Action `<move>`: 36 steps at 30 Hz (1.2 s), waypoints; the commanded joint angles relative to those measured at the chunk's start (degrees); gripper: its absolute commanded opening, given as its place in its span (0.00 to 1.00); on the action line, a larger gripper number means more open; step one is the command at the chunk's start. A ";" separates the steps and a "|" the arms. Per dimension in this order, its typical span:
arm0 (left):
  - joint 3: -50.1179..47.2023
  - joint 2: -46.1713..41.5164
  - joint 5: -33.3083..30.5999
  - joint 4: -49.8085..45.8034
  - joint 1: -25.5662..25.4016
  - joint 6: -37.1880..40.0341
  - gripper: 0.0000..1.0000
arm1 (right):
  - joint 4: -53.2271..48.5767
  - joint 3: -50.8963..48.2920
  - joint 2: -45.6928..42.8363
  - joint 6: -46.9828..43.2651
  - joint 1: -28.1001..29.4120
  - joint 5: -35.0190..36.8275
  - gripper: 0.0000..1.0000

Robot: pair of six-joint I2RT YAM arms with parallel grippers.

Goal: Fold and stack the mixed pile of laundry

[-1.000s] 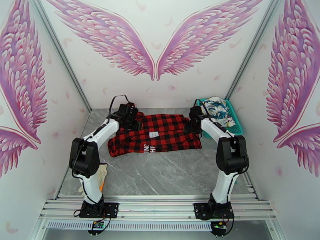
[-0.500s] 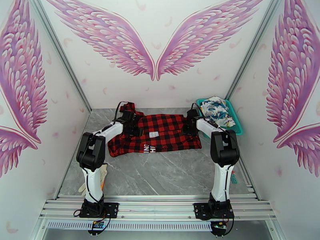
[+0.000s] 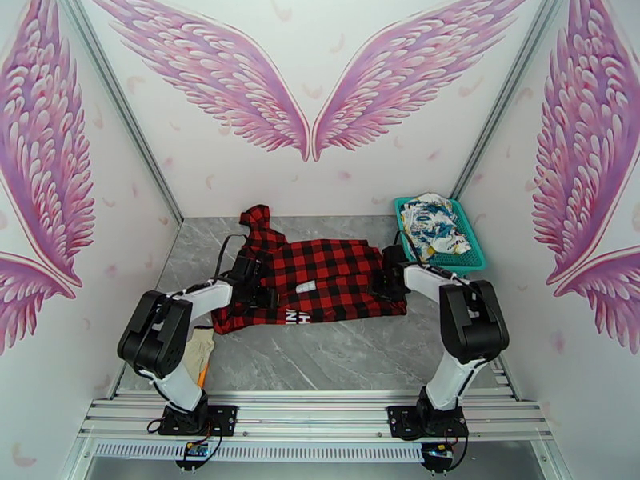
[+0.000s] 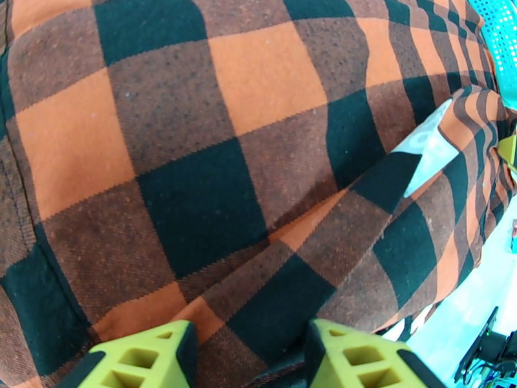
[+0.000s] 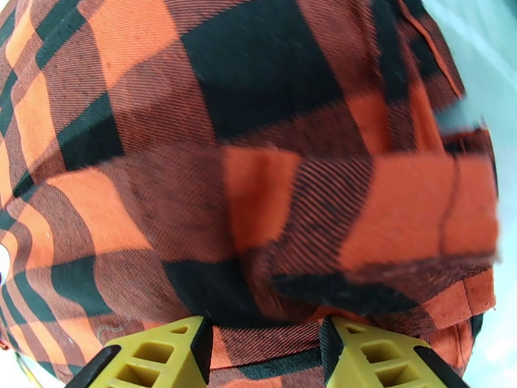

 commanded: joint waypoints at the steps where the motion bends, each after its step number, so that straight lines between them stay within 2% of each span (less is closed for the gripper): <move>1: -2.95 -5.17 -1.74 -2.62 -0.02 -1.80 0.51 | -5.04 -5.66 -5.27 1.67 0.16 1.42 0.51; 5: 2.02 -8.87 -2.75 -7.48 -0.02 -0.08 0.53 | -9.28 -0.82 -10.26 -0.14 0.15 3.89 0.51; 9: 11.83 -6.91 -3.72 -11.52 0.27 3.09 0.58 | -10.23 8.06 -9.49 -1.53 0.57 3.56 0.51; 14: 26.19 4.41 -2.74 -12.98 0.95 6.10 0.57 | -6.58 17.77 -0.46 -1.28 1.33 1.47 0.51; 20: 36.90 17.04 -0.28 -11.47 2.18 5.73 0.54 | -2.88 26.84 11.50 0.54 2.13 0.74 0.51; 24: 37.12 21.39 1.12 -8.37 2.87 3.41 0.53 | -1.97 29.92 18.57 3.05 2.09 0.51 0.50; 27: 33.49 21.74 1.58 -5.86 2.88 2.03 0.52 | -1.88 28.89 20.37 4.94 2.19 0.13 0.49; 36: 14.27 13.29 2.20 0.36 2.45 -1.76 0.53 | -0.52 12.11 11.20 8.52 2.72 1.19 0.48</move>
